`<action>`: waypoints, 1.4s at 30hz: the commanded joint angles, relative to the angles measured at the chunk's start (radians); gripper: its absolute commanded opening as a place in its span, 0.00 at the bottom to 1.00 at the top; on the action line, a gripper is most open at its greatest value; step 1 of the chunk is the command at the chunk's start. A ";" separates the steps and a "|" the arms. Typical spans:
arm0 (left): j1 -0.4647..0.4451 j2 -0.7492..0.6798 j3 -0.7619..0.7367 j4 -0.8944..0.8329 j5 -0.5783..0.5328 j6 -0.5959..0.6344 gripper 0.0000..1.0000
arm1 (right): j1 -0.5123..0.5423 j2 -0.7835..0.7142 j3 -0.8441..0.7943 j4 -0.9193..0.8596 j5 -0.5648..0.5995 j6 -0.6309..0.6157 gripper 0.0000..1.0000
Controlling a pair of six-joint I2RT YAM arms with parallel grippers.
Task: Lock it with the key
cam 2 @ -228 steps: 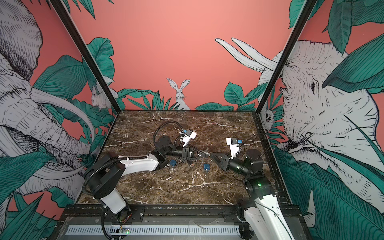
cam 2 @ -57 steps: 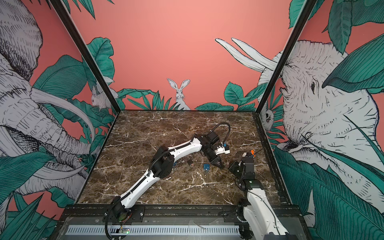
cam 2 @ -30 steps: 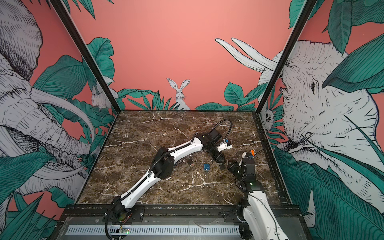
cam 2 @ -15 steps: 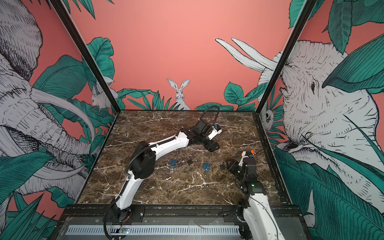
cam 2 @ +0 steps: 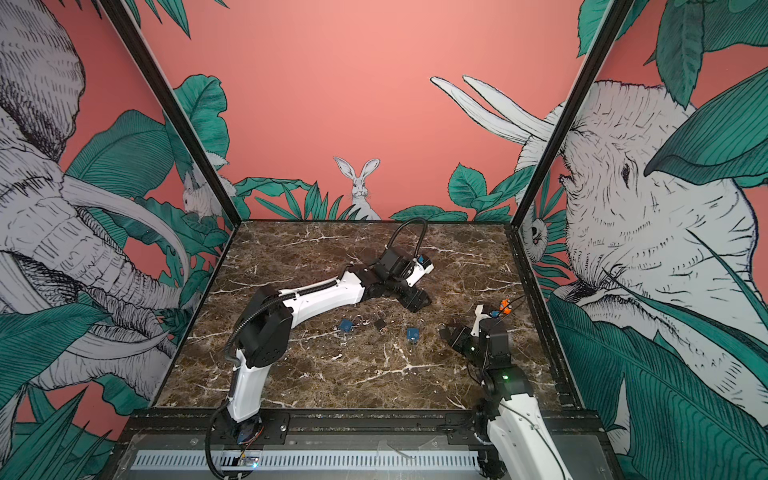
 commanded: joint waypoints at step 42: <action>0.185 -0.407 -0.713 0.696 0.197 -0.367 0.82 | 0.525 0.486 0.273 -0.067 0.471 -0.006 0.52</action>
